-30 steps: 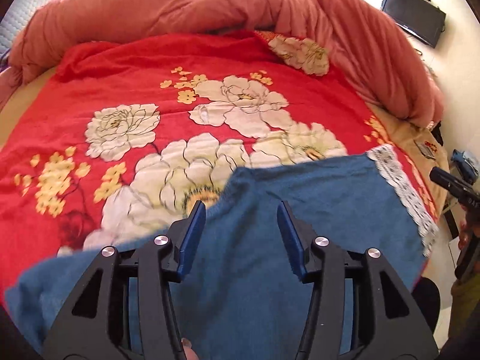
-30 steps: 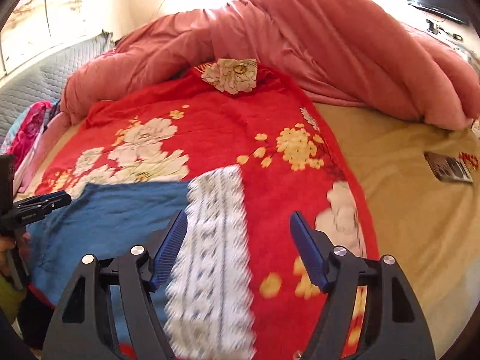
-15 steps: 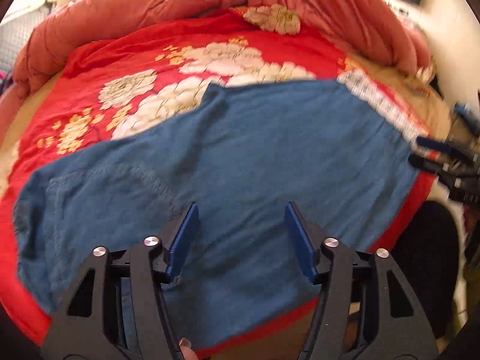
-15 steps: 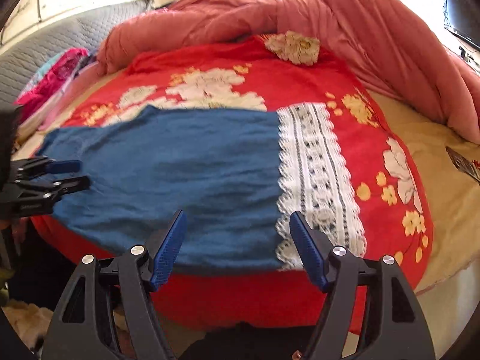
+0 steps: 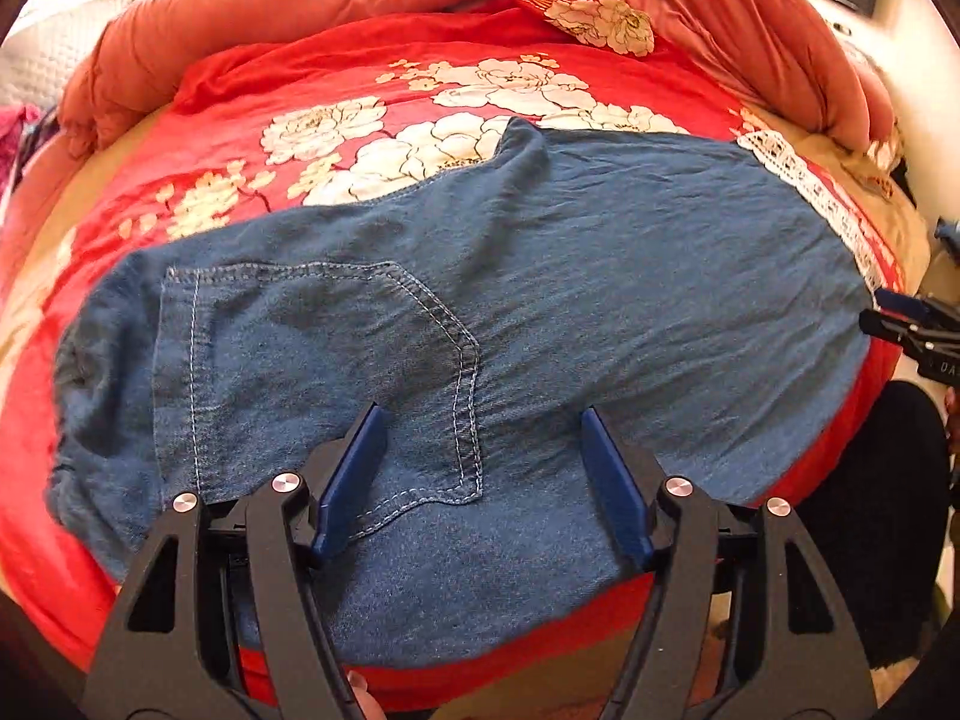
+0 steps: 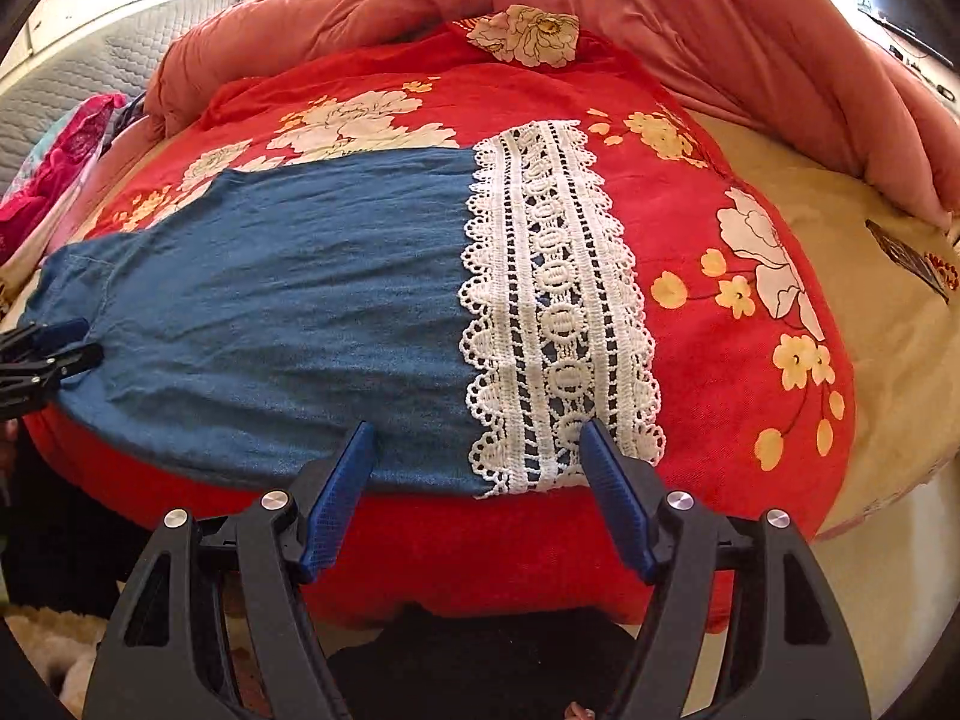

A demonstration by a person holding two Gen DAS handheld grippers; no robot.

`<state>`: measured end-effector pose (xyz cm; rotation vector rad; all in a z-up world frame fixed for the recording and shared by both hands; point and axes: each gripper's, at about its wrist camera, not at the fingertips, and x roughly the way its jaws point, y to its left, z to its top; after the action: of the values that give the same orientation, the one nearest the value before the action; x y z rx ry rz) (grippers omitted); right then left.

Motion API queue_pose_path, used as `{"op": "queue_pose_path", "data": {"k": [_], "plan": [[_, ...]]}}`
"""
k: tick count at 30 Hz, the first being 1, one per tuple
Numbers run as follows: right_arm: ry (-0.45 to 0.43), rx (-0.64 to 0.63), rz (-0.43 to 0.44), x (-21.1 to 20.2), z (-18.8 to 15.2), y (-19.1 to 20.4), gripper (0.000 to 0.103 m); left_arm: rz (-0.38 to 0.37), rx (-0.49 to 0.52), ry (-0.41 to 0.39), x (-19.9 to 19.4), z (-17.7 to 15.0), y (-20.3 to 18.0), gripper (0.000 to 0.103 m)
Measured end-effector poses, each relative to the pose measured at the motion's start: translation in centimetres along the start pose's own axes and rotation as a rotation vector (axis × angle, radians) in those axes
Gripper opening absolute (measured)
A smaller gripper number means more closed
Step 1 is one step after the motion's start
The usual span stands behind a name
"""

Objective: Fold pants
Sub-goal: 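Move both open grippers toward the lace hem of the pants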

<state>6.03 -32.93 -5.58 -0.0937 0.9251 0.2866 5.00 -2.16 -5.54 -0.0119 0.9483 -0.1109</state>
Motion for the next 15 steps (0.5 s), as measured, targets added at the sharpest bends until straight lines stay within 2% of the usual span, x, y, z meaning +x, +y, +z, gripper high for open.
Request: {"op": "queue_pose_path", "data": {"k": [2, 6, 9, 13, 15], "plan": [[-0.001, -0.004, -0.001, -0.1, 0.0, 0.1, 0.070, -0.013, -0.024, -0.013, -0.3, 0.0, 0.2, 0.061], [-0.002, 0.002, 0.004, -0.3, 0.0, 0.1, 0.070, -0.037, -0.028, -0.015, -0.9, 0.1, -0.5, 0.078], [0.002, 0.022, 0.045, -0.4, 0.0, 0.0, 0.083, -0.025, -0.020, -0.013, -1.3, 0.2, -1.1, 0.081], [-0.005, 0.001, 0.014, -0.4, -0.2, 0.7, 0.083, -0.022, -0.018, -0.014, -1.9, 0.5, -1.7, 0.086], [-0.031, 0.024, 0.043, -1.1, -0.2, 0.5, 0.083, -0.034, -0.014, -0.018, -2.5, 0.8, -2.2, 0.090]]}}
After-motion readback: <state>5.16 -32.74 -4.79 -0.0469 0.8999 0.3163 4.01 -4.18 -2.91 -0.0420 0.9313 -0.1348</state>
